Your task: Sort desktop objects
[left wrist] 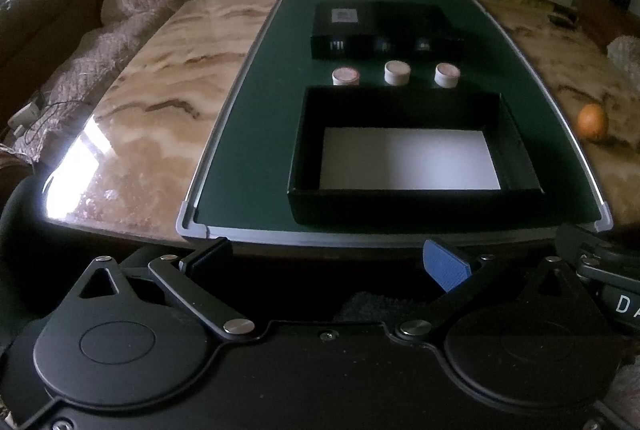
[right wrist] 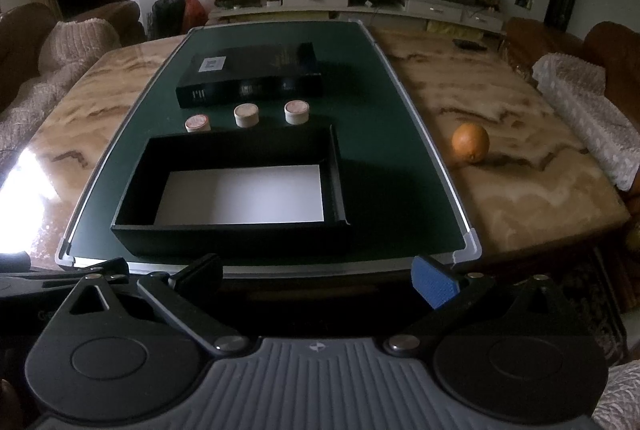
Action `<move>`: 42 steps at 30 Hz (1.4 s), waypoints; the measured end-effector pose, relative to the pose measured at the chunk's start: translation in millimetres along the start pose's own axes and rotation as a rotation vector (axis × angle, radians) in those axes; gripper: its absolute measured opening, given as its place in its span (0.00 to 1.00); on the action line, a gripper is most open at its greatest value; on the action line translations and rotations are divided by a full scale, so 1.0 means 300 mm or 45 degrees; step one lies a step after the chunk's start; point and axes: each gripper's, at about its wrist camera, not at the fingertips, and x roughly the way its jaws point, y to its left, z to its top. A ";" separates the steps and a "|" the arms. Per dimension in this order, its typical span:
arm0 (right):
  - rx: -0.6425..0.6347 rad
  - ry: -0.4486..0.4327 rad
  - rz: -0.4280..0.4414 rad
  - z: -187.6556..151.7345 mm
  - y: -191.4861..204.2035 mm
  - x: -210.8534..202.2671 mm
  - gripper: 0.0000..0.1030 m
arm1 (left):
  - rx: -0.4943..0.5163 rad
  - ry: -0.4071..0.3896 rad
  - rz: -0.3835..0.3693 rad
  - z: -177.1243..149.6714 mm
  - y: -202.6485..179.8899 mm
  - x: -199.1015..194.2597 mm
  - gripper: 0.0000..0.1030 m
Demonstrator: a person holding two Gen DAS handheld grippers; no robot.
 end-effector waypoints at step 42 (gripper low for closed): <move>0.033 0.028 0.028 -0.042 0.005 0.062 1.00 | -0.011 0.039 0.010 0.001 -0.006 0.053 1.00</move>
